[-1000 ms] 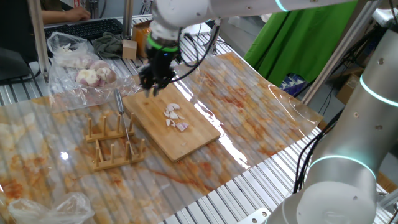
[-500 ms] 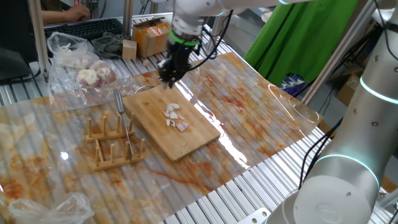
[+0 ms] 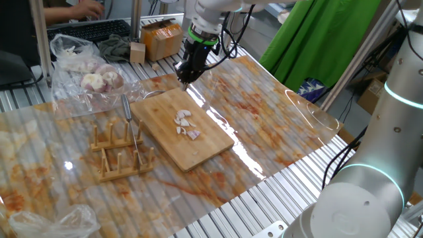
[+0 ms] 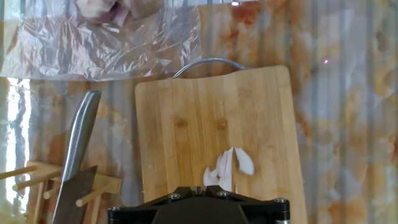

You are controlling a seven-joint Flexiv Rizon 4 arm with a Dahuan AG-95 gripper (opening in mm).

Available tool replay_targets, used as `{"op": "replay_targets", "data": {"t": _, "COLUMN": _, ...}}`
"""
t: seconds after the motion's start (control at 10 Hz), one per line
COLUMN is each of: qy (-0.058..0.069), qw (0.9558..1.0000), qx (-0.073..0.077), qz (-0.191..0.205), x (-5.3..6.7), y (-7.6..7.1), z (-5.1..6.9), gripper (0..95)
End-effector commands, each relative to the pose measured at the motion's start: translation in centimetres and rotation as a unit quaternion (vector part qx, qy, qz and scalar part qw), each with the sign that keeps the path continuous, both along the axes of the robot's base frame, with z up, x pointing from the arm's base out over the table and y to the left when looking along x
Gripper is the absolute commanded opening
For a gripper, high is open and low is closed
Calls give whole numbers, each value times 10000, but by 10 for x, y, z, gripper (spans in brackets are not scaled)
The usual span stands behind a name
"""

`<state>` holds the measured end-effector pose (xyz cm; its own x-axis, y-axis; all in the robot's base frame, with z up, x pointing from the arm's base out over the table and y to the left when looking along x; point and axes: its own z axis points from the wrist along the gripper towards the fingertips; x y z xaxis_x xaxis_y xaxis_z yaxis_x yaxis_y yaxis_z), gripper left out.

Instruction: Chop the onions

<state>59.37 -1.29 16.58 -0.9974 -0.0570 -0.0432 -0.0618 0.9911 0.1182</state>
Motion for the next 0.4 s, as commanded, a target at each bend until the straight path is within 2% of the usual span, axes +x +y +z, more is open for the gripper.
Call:
{"op": "replay_targets", "data": {"t": 0.1, "qy": -9, "qw": 10000, "qx": -25, "qz": 33, "x": -1, "y": -2, "z": 0, "gripper": 0}}
{"op": "replay_targets", "data": {"t": 0.4, "qy": 21, "qw": 10000, "qx": -64, "qz": -28, "x": 1, "y": -4, "z": 2, "gripper": 0}}
